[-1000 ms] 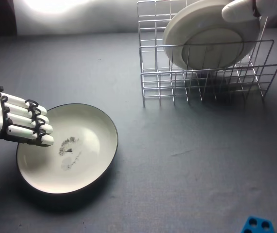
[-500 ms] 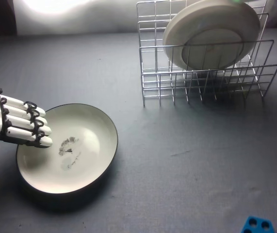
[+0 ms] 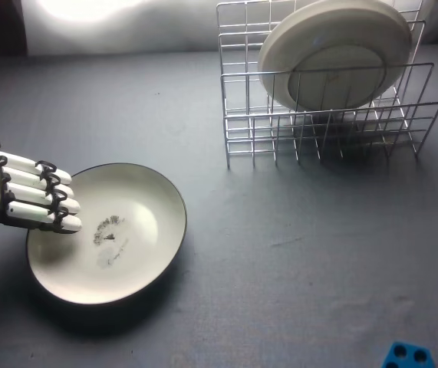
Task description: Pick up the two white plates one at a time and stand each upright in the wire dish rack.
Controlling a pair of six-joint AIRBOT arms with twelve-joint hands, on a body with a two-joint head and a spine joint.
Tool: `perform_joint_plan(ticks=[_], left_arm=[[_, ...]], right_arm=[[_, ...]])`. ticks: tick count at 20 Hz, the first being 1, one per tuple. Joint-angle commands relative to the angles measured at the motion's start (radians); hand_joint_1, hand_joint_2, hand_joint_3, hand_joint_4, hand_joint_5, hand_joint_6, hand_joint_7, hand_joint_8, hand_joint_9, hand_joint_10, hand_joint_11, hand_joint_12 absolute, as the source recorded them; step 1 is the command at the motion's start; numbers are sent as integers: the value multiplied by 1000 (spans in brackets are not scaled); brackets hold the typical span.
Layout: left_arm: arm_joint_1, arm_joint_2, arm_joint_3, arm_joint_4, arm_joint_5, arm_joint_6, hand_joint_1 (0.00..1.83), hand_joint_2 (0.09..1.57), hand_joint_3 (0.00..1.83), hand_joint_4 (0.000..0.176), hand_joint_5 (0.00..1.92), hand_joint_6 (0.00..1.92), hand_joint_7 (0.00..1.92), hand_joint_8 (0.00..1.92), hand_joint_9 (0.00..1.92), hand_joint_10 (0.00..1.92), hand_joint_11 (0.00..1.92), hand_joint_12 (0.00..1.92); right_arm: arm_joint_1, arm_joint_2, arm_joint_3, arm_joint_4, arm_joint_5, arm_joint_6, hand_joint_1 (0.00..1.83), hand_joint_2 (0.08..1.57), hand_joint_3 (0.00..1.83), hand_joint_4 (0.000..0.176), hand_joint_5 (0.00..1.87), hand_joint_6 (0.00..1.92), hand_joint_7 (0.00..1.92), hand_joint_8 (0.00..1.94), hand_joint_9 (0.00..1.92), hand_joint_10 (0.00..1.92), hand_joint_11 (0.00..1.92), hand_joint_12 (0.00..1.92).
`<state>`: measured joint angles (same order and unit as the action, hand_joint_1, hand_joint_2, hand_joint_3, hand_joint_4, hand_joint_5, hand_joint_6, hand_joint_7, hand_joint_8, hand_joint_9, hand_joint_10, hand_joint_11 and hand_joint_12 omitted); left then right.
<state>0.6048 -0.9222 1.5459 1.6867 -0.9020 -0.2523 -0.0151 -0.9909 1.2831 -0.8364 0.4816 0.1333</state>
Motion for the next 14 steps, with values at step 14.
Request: perform_joint_plan(ticks=[14], left_arm=[[109,-25,17,-29,29,-44,0,1134,0,0,0,0,0,0,0,0,0,0]], right_arm=[[2,21,-304,144,-182,-568,1188,959,4,0,0,0,0,0,0,0,0,181]])
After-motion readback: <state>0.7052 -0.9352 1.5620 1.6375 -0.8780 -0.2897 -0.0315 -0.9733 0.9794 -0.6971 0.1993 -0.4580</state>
